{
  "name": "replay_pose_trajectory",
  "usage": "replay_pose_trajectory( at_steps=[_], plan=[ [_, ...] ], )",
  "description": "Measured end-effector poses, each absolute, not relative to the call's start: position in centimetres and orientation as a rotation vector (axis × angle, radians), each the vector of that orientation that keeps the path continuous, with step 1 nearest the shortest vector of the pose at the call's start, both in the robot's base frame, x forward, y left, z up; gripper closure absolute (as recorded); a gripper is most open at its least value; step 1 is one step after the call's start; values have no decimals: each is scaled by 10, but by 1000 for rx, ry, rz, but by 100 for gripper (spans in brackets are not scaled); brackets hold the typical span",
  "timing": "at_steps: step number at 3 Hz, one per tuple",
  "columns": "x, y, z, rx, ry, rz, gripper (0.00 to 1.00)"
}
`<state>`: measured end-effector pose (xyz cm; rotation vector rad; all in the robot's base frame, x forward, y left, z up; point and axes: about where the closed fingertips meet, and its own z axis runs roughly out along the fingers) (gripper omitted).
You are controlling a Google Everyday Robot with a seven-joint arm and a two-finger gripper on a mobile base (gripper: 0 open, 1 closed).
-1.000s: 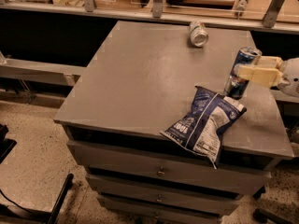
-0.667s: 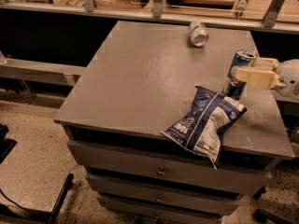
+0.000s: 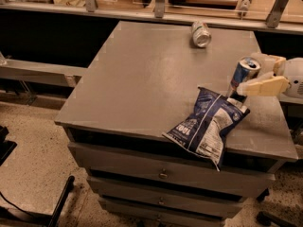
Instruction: Move redbull can near blue chip bag
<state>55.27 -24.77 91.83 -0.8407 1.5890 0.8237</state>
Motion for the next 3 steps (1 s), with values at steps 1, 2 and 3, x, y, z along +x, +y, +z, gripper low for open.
replay_pose_trajectory(
  at_steps=[1, 2, 3],
  plan=[
    [553, -247, 919, -849, 1591, 826, 0],
    [547, -261, 930, -892, 1595, 787, 0],
    [541, -278, 962, -970, 1555, 697, 0]
  ],
)
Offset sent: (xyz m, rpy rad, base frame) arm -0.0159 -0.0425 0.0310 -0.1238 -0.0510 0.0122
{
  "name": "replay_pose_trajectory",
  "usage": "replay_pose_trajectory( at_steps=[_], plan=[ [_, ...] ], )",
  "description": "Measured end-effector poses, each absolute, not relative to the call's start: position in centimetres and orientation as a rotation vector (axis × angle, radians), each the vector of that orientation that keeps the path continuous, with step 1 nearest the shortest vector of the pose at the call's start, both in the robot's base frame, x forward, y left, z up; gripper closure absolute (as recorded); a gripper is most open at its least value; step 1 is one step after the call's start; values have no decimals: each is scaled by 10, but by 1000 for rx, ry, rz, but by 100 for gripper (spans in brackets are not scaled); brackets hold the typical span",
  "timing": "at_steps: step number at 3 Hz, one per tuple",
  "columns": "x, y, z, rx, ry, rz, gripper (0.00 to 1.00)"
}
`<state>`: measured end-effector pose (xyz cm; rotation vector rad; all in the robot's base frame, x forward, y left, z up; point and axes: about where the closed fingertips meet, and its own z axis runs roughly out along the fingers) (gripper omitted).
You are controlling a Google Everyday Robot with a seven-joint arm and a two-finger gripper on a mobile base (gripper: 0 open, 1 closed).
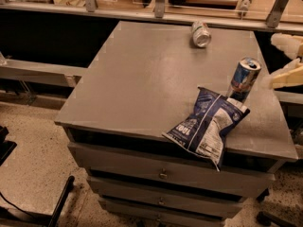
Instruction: Move redbull can near blue chip bag
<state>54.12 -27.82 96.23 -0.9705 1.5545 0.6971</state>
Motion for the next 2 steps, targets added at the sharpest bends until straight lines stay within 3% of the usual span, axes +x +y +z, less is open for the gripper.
replay_pose_trajectory(
  at_steps=[2],
  plan=[
    [540, -290, 996, -997, 1475, 639, 0]
  ],
)
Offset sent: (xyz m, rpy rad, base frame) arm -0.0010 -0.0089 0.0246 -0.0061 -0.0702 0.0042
